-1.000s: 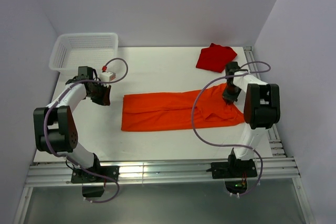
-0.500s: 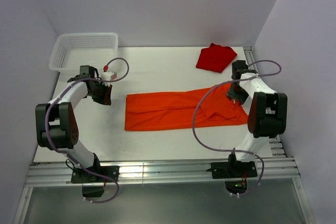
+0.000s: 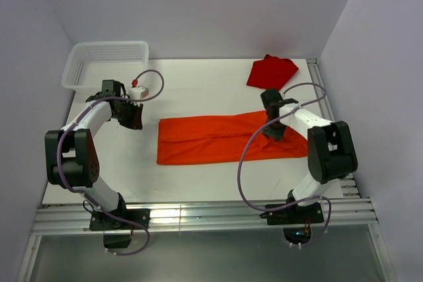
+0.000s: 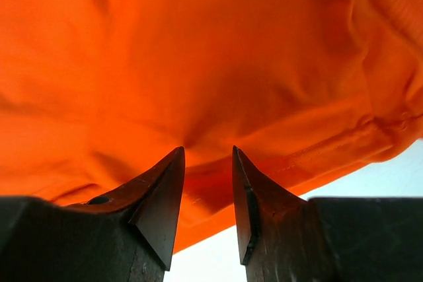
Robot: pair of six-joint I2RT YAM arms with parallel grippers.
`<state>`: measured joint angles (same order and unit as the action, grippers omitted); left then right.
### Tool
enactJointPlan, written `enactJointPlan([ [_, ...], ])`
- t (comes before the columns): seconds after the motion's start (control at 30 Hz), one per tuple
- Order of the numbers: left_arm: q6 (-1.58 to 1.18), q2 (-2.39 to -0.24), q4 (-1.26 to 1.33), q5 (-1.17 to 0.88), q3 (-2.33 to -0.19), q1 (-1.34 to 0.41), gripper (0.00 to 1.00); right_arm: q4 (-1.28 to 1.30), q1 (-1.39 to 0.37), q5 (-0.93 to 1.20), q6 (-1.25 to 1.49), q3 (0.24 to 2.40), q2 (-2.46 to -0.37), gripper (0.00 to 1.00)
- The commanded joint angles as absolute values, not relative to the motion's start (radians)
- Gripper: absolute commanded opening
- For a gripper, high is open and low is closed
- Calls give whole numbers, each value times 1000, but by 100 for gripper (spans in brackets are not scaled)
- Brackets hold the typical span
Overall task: Roll the t-shirts
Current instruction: Roll the tshirt
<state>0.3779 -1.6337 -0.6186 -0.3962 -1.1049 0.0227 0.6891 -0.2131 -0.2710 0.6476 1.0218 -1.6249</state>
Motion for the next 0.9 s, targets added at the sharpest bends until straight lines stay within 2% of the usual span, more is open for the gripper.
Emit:
enactJointPlan([
  [0.0, 371, -1628, -620, -426, -1118, 18, 19, 660, -245, -281, 699, 991, -1612, 41],
  [0.5, 361, -1652, -603, -423, -1117, 8, 20, 591, -379, -290, 822, 848, -1543, 41],
  [0.57, 356, -1658, -606, -432, -1123, 9, 22, 591, -380, -293, 822, 850, -1563, 40],
  [0.63, 350, -1667, -603, -440, -1129, 8, 30, 588, -385, -299, 830, 848, -1562, 40],
  [0.87, 301, -1721, -612, -547, -1189, 9, 47, 600, -443, -339, 911, 879, -1442, 40],
])
